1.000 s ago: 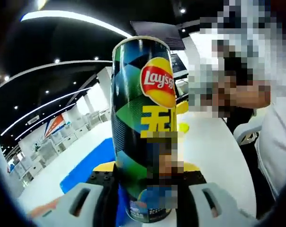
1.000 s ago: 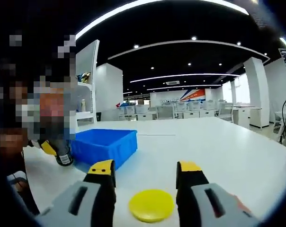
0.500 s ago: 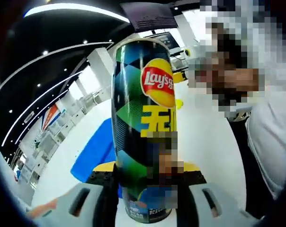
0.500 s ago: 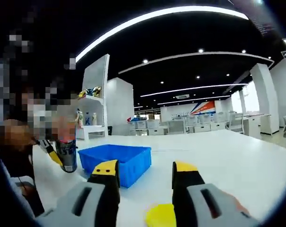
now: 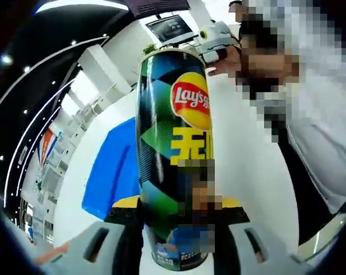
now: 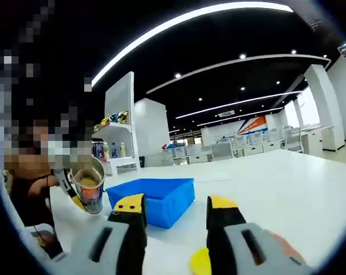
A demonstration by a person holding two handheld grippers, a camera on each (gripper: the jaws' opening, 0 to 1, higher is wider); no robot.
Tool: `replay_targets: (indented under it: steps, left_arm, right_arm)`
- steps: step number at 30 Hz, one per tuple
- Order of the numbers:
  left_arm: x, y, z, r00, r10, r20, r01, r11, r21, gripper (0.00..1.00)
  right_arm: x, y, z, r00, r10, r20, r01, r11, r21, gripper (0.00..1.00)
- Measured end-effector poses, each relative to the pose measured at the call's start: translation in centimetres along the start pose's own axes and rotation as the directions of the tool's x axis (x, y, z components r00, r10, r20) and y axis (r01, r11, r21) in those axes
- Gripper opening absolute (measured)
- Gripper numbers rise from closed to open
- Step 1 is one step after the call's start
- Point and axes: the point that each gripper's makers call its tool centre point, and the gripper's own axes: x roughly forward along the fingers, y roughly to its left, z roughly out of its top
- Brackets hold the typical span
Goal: Open the lid of the chip container on the table, take out the chips, place them into the box in front of the container, and close the lid
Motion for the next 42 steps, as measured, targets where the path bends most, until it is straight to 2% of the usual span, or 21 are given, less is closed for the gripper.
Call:
replay_targets:
  steps: [1,2,4,7,11,12,15,16,17,19,20,21,22,24,28,33,37,39,40,41,42]
  left_arm:
    - [0.0,0.0,-0.1,1.0,0.0,-0.01,0.0,1.0,0.011,0.45]
    - [0.1,-0.6,-0.5,0.998,-0.047,-0.039,0.047,0.999,0.004,0.45]
    - [0.2,-0.5,-0.7,0.997,-0.046,-0.06,0.048,0.998,0.042,0.45]
    - [0.3,-1.0,-1.1,0.992,-0.081,-0.097,0.086,0.995,0.046,0.45]
    - [0.2,-2.0,-1.6,0.974,-0.162,-0.158,0.17,0.985,0.037,0.45]
    - [0.3,-2.0,-1.6,0.973,-0.16,-0.164,0.17,0.984,0.045,0.45]
    - [0.5,-2.5,-2.2,0.957,-0.196,-0.215,0.214,0.975,0.062,0.45]
    - [0.5,-3.0,-2.7,0.938,-0.236,-0.255,0.255,0.966,0.044,0.45]
    - [0.8,-2.9,-2.5,0.94,-0.228,-0.253,0.247,0.968,0.048,0.45]
    - [0.8,-3.4,-2.7,0.924,-0.26,-0.281,0.283,0.958,0.046,0.45]
    - [1.0,-3.4,-2.6,0.924,-0.261,-0.279,0.284,0.958,0.048,0.45]
    - [1.1,-3.7,-2.7,0.916,-0.28,-0.289,0.303,0.952,0.039,0.45]
    - [1.2,-3.6,-2.7,0.914,-0.282,-0.291,0.306,0.951,0.039,0.45]
    - [1.3,-4.1,-3.2,0.894,-0.32,-0.312,0.337,0.941,0.0,0.45]
    - [1.4,-3.7,-3.1,0.896,-0.336,-0.291,0.342,0.939,-0.029,0.45]
    - [1.4,-3.8,-3.3,0.885,-0.363,-0.293,0.363,0.93,-0.057,0.45]
    - [1.4,-3.8,-3.4,0.874,-0.38,-0.302,0.378,0.923,-0.067,0.46]
    - [1.4,-3.8,-3.4,0.871,-0.385,-0.306,0.382,0.921,-0.069,0.46]
    - [1.4,-3.8,-3.5,0.87,-0.386,-0.307,0.384,0.921,-0.071,0.46]
    - [1.4,-3.8,-3.5,0.869,-0.388,-0.307,0.385,0.92,-0.074,0.46]
    - [1.5,-3.8,-3.5,0.867,-0.392,-0.308,0.388,0.919,-0.077,0.46]
  right_arm:
    - [-0.1,0.1,-0.1,1.0,-0.001,-0.001,0.001,1.0,-0.006,0.33]
    - [-0.1,0.2,-0.1,1.0,0.001,0.002,-0.001,1.0,-0.008,0.33]
    - [-0.1,0.4,-0.2,1.0,0.01,0.007,-0.01,1.0,0.0,0.34]
    - [-0.2,0.6,-0.3,1.0,0.012,0.012,-0.012,1.0,-0.001,0.35]
    - [-0.3,0.9,-0.5,1.0,0.02,0.013,-0.02,1.0,0.006,0.35]
    - [-0.3,0.9,-0.6,1.0,0.021,0.014,-0.021,1.0,0.006,0.35]
    - [-0.4,1.1,-0.7,0.999,0.028,0.017,-0.028,1.0,0.012,0.35]
    - [-0.4,1.2,-0.6,0.999,0.031,0.021,-0.031,0.999,0.016,0.35]
    - [-0.5,1.2,-0.7,0.999,0.033,0.022,-0.033,0.999,0.019,0.36]
    - [-0.5,1.3,-0.8,0.999,0.035,0.018,-0.036,0.999,0.023,0.36]
    - [-0.5,1.5,-0.9,0.999,0.043,0.013,-0.044,0.999,0.027,0.36]
    - [-0.5,1.6,-1.0,0.999,0.051,0.009,-0.051,0.998,0.034,0.36]
    - [-0.5,1.8,-1.1,0.998,0.062,0.008,-0.062,0.998,0.032,0.35]
    - [-0.5,2.3,-1.9,0.996,0.088,-0.029,-0.087,0.995,0.04,0.35]
    - [-0.5,3.2,-2.9,0.989,0.133,-0.072,-0.129,0.99,0.057,0.34]
    - [-0.4,4.4,-4.1,0.974,0.184,-0.136,-0.177,0.982,0.064,0.31]
    - [-0.3,6.5,-4.6,0.946,0.279,-0.165,-0.256,0.955,0.152,0.28]
    - [-0.2,7.2,-5.6,0.924,0.311,-0.221,-0.272,0.944,0.189,0.28]
    - [-0.3,7.7,-6.9,0.897,0.33,-0.293,-0.274,0.937,0.216,0.26]
    - [-0.3,8.1,-7.5,0.876,0.348,-0.333,-0.276,0.93,0.243,0.23]
    - [-0.3,8.6,-8.5,0.846,0.37,-0.385,-0.279,0.921,0.272,0.22]
